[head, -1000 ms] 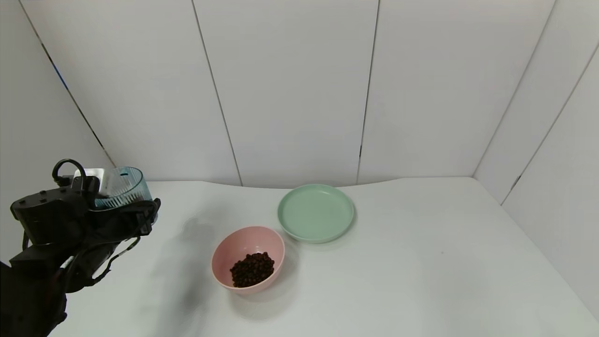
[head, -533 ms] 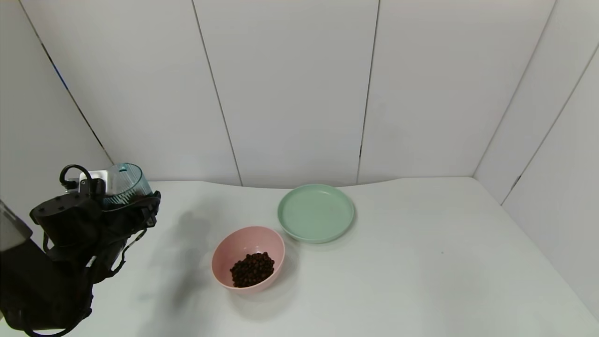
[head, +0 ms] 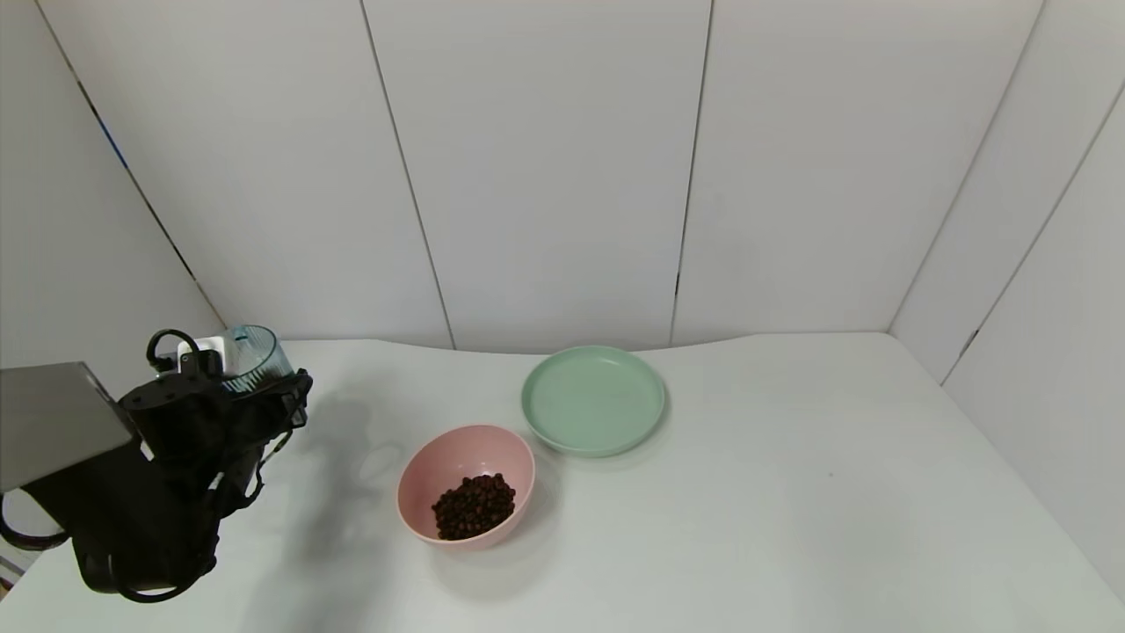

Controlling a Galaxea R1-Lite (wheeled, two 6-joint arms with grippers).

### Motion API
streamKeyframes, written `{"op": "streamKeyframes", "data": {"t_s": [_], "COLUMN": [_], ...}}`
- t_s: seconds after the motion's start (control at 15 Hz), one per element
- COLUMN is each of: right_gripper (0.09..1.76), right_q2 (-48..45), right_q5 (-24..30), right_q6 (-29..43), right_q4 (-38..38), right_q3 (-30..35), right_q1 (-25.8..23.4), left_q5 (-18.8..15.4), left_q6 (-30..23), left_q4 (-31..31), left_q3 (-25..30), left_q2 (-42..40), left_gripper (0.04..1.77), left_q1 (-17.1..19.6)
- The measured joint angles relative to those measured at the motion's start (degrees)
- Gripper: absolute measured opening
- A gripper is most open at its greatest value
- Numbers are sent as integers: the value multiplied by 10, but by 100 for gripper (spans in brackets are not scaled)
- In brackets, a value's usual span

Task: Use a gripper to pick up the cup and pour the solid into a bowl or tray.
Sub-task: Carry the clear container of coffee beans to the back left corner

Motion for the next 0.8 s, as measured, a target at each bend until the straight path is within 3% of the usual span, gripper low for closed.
{"op": "streamKeyframes", "data": {"t_s": [0.33, 0.8], "right_gripper": [171, 171], "right_q2": [0, 0], "right_q5": [0, 0], "right_q6": [0, 0], "right_q4": [0, 0], "right_q3": [0, 0], "right_q1": [0, 0], "left_q5": [0, 1], "left_q6": [-2, -3], "left_q4": [3, 17], "left_q3": [-33, -30], "left_q2": [49, 68], "left_gripper": [131, 131], "left_q1": [15, 16]}}
